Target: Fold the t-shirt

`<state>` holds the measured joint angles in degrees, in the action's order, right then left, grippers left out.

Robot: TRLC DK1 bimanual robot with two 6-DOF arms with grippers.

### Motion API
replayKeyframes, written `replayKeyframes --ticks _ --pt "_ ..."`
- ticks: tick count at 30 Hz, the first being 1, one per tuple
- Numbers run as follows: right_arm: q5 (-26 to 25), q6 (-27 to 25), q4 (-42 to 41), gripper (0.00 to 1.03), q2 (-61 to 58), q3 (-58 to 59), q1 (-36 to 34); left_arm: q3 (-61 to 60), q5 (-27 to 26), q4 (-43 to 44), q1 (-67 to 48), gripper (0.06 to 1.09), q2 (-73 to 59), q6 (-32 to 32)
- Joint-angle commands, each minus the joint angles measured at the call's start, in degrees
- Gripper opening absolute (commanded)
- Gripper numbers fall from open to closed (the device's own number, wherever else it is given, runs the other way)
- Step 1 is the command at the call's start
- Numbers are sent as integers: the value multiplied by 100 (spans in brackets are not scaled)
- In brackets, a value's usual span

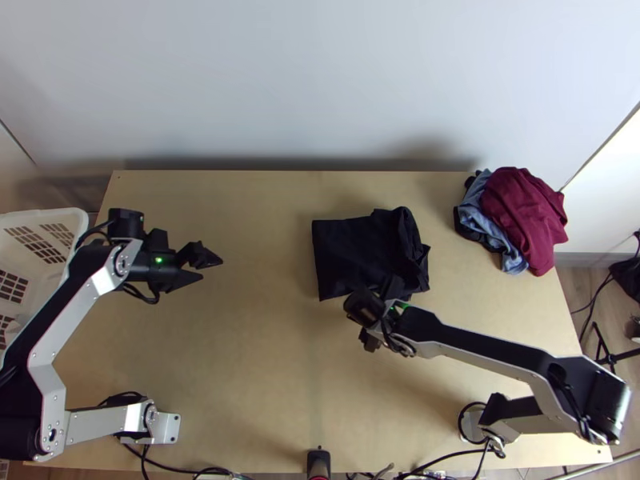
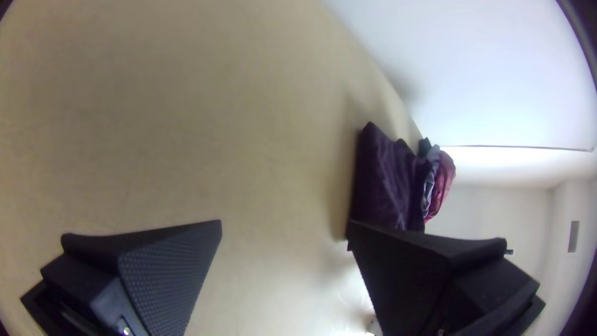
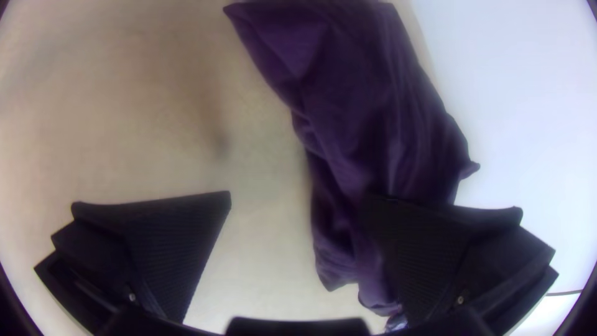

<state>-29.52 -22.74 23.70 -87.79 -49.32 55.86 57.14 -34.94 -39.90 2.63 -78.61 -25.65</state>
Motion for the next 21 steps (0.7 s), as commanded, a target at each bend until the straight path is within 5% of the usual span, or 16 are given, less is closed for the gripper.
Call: replayKeyframes --ticks 1,10,17,18,19,21 --pt "-177 -406 -586 99 -458 -60 -224 -221 -136 9 290 104 241 130" --pt "-283 -1039 -1685 99 -1074 72 -1112 -204 -250 9 308 104 285 201" --pt "-327 -1268 -2265 95 -1601 -192 -1121 -248 -338 -27 325 104 320 245" --pt "-414 -1277 -2265 89 -1671 -254 -1086 -248 -347 -44 325 104 337 253" --pt "-467 -1321 -2265 71 -1707 -306 -1042 -248 -347 -62 325 104 364 280" --pt "-450 -1611 -2326 9 -1707 -377 -1006 -248 -356 -62 361 104 390 280"
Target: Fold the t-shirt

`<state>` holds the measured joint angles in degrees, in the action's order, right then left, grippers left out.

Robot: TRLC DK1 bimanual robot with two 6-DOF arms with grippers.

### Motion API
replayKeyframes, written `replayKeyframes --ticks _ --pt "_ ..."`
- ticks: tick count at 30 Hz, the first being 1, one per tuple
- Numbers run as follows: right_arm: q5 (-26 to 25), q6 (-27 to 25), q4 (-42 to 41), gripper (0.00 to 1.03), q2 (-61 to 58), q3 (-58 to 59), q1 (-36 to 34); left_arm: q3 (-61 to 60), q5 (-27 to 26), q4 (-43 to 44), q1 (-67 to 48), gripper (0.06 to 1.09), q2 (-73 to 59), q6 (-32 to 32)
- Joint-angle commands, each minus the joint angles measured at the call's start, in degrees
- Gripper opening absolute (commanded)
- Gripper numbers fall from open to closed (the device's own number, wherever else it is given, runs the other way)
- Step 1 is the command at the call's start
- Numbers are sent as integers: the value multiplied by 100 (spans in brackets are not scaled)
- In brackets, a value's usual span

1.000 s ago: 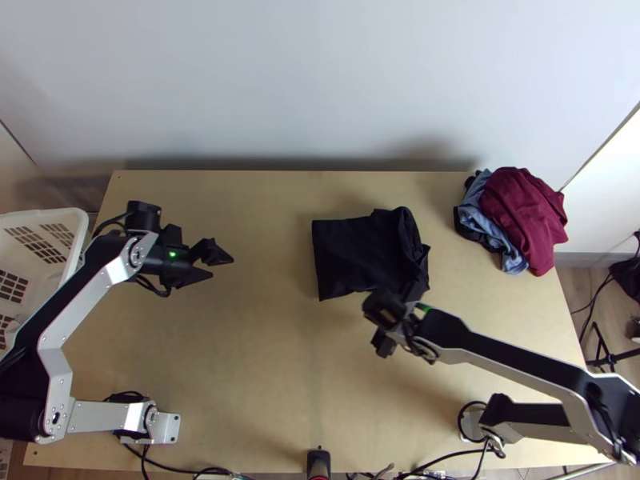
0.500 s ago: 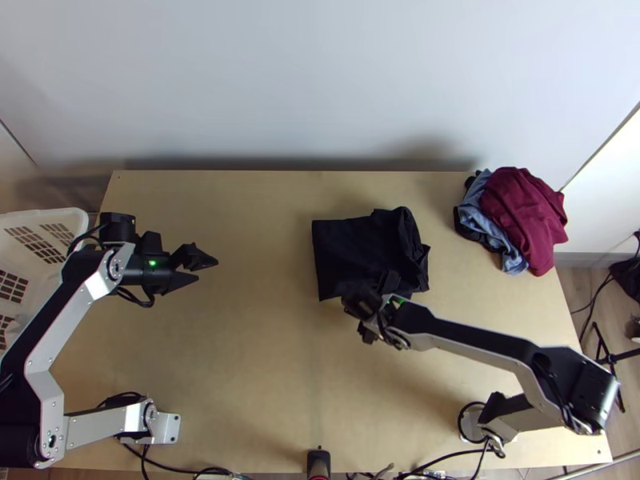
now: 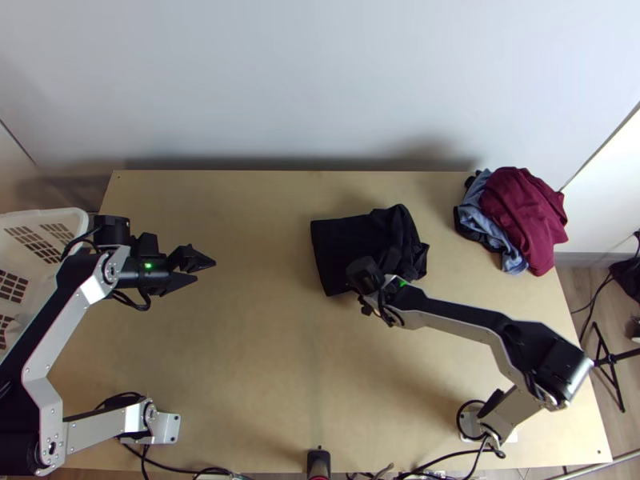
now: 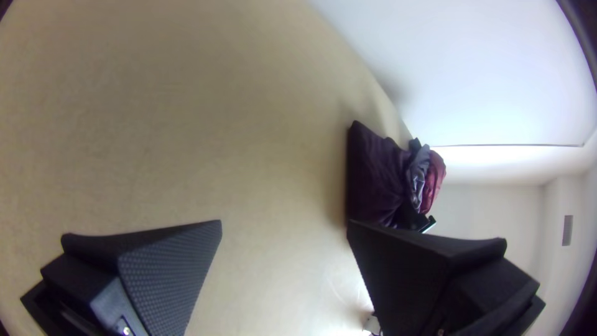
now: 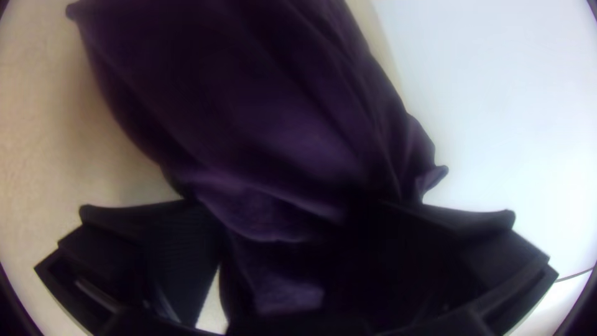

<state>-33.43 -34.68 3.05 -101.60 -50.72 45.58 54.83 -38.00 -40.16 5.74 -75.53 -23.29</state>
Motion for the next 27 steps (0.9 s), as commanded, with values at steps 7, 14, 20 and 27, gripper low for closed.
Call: replayKeyframes --ticks 7,14,20,27 --pt "-41 -716 -358 8 378 -149 -32 37 -155 -167 305 104 179 149" --pt "-50 -786 -314 3 1714 -131 91 169 -234 -290 428 104 231 193" --pt "-50 -1199 -525 3 2268 -202 -375 318 -252 -396 375 104 240 149" --pt "-58 -1322 -516 3 2391 -650 -647 371 -243 -422 393 104 240 44"
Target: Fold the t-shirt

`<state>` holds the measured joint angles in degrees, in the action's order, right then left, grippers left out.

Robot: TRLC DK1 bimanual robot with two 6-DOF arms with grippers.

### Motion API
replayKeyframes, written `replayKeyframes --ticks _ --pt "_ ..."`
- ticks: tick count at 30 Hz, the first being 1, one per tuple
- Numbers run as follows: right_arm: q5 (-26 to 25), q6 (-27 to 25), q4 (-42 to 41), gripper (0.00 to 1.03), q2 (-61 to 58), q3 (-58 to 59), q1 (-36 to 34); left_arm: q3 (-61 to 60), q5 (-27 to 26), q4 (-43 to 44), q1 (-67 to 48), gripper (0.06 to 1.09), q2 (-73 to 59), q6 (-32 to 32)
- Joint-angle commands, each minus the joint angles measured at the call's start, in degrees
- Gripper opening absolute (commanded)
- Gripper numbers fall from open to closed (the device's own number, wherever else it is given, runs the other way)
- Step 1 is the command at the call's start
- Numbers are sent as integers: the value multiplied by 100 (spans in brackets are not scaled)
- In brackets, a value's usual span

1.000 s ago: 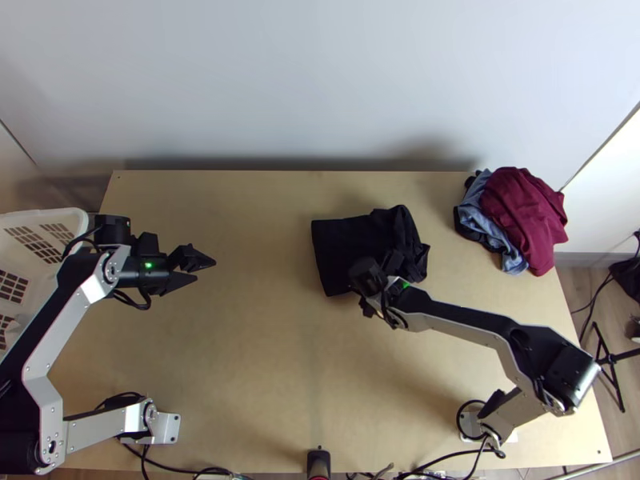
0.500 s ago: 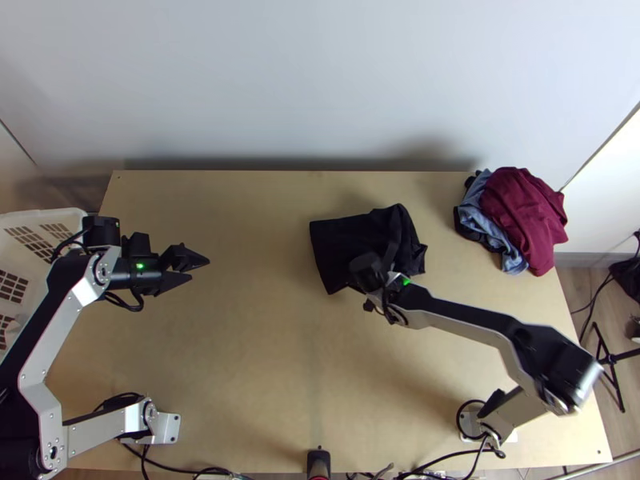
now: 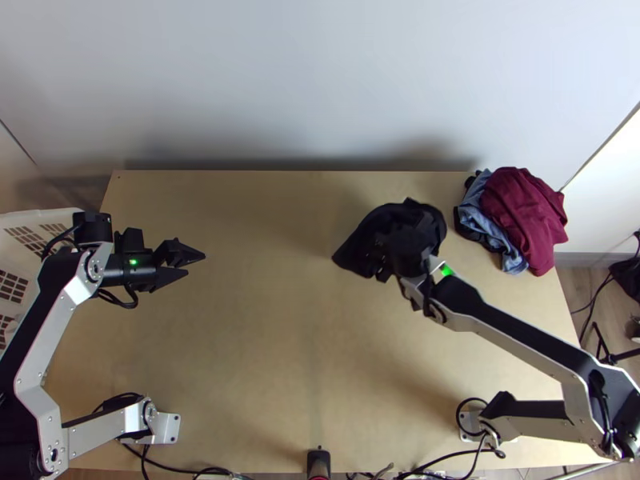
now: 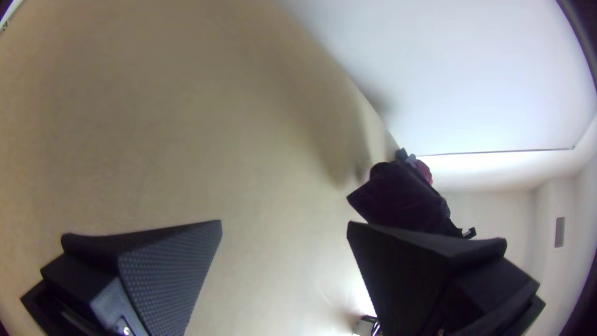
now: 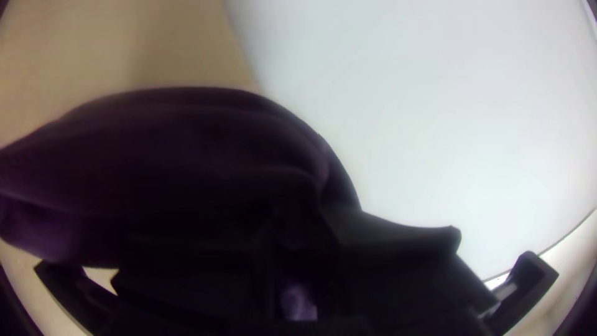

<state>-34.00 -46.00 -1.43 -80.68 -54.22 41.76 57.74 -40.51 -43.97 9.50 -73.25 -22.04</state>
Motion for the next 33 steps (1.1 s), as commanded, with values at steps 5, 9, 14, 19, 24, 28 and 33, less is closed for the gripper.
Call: replayKeyframes --ticks 5,9,14,19,24,28,33 --pt "7 -586 -261 3 510 -344 -810 150 8 -165 96 104 39 -81" --pt "25 -946 -428 3 607 -388 -1460 159 8 -227 114 104 39 -81" --pt "394 -1104 -604 3 607 -529 -2392 106 17 -244 131 104 22 -63" --pt "719 -1104 -613 3 571 -687 -3121 1 17 -244 184 104 4 -2" --pt "930 -1113 -648 3 404 -1082 -3719 -61 17 -253 246 104 13 69" --pt "1000 -1201 -788 3 97 -1372 -4229 -105 17 -270 360 104 4 174" --pt "1062 -1342 -1175 3 -264 -1557 -4598 -219 17 -350 492 104 -5 350"
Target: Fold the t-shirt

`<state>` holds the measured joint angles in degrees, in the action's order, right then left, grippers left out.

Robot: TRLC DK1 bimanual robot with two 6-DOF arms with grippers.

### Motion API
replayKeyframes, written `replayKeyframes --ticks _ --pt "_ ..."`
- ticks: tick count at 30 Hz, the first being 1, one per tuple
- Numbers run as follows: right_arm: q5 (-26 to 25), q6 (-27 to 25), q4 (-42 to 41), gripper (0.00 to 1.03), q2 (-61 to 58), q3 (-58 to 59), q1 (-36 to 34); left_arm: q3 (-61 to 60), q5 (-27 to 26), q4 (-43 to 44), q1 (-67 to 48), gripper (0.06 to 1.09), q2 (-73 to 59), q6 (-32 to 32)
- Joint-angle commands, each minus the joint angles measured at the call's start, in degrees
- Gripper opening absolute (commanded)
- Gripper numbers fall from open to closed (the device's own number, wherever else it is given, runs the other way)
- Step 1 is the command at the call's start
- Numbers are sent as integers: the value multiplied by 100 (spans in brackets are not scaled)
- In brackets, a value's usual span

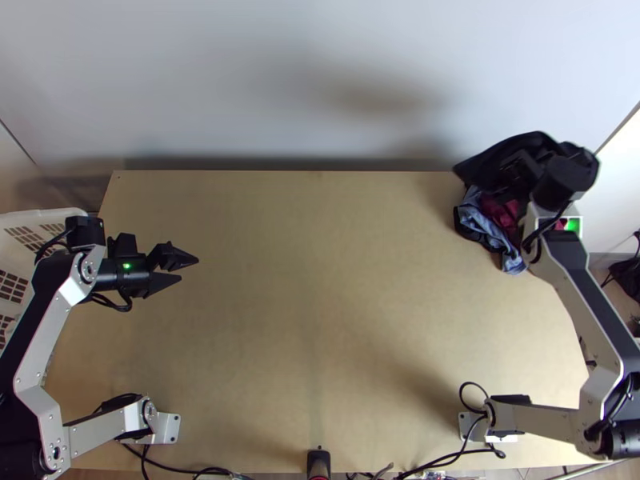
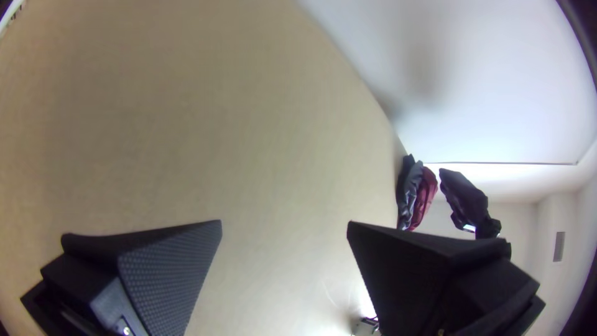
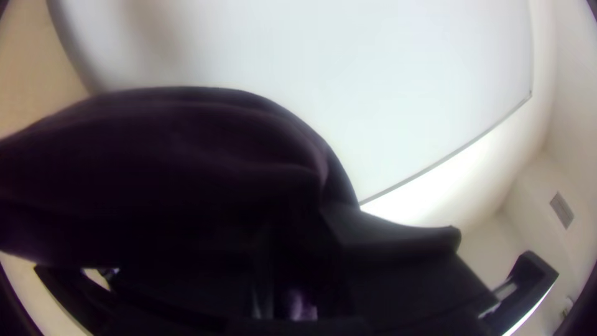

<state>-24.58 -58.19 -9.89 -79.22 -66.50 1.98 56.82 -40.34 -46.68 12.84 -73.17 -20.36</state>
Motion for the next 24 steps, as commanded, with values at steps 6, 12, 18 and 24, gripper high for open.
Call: replayKeyframes --ticks 6,12,18,24 --pt "199 -131 -602 3 -1052 -733 -989 -250 0 -105 351 104 -5 331" --pt "304 -175 -786 3 -1605 -1040 -1393 -329 -9 -228 588 104 -22 612" --pt "419 -227 -874 3 -1992 -1216 -1903 -382 0 -281 729 104 -75 753" --pt "471 -289 -1120 3 -2396 -1225 -2237 -435 -9 -281 693 104 -189 770"
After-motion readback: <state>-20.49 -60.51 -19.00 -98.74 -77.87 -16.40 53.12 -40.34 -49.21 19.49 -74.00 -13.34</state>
